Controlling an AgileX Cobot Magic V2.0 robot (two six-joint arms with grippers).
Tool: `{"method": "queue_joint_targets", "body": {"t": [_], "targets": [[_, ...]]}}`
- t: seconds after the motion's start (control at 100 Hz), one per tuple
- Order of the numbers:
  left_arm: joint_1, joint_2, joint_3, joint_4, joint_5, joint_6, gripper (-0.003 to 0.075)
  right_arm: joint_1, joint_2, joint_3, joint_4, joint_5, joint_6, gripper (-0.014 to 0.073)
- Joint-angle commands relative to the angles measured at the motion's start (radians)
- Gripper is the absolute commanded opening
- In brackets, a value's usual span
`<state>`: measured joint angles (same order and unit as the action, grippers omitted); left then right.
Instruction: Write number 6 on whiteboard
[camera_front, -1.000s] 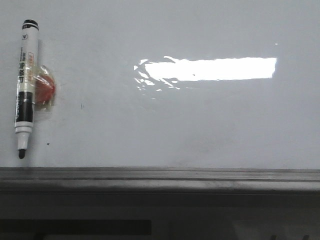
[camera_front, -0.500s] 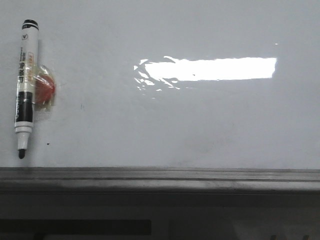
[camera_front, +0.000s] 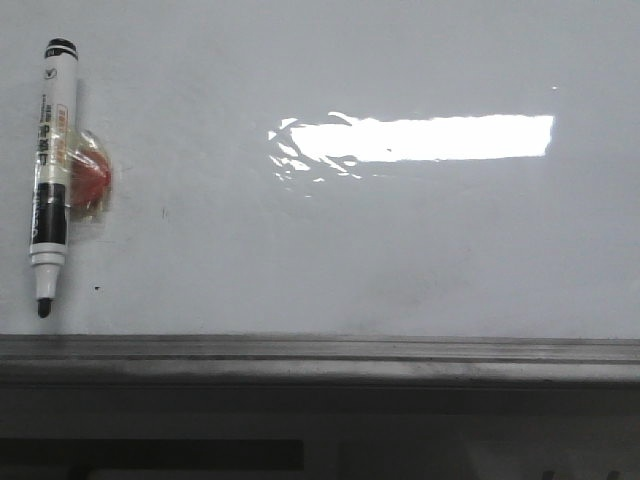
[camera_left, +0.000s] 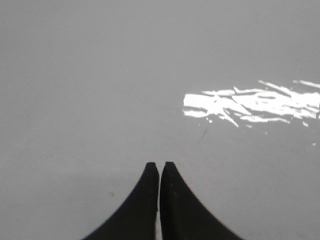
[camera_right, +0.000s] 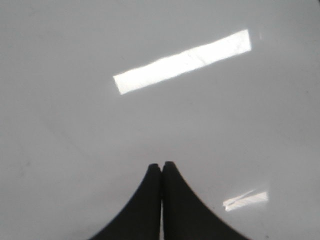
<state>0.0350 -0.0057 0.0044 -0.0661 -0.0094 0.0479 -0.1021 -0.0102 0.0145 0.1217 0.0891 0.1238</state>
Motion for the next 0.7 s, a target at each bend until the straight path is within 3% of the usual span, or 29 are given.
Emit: {"method": "queue_joint_targets", "body": {"t": [0.0,0.15,0.28,0.42,0.56,0.69], "targets": [[0.002,-0.03,0.045,-0.016,-0.111,-0.01,-0.0019,-0.006,-0.018,0.004,0.004,-0.074,-0.004,-0.0064],[0.002,-0.03,0.03,-0.185,-0.094,-0.01,-0.0019,-0.006,-0.016,-0.053,0.004,0.034,-0.004,-0.0064],[0.002,-0.023,-0.071,-0.183,0.057,0.0,-0.002,-0.006,0.016,-0.126,0.004,0.089,-0.004,-0.0064],[0.002,0.052,-0.208,-0.136,0.23,0.0,-0.0019,-0.006,0.101,-0.233,0.003,0.258,-0.004,-0.0064],[0.002,0.138,-0.271,-0.133,0.242,0.0,-0.0019,-0.006,0.189,-0.328,0.004,0.37,-0.004,-0.0064],[0.002,0.188,-0.298,-0.133,0.249,0.025,0.0016,-0.006,0.227,-0.357,0.004,0.375,-0.004,-0.0064]]}}
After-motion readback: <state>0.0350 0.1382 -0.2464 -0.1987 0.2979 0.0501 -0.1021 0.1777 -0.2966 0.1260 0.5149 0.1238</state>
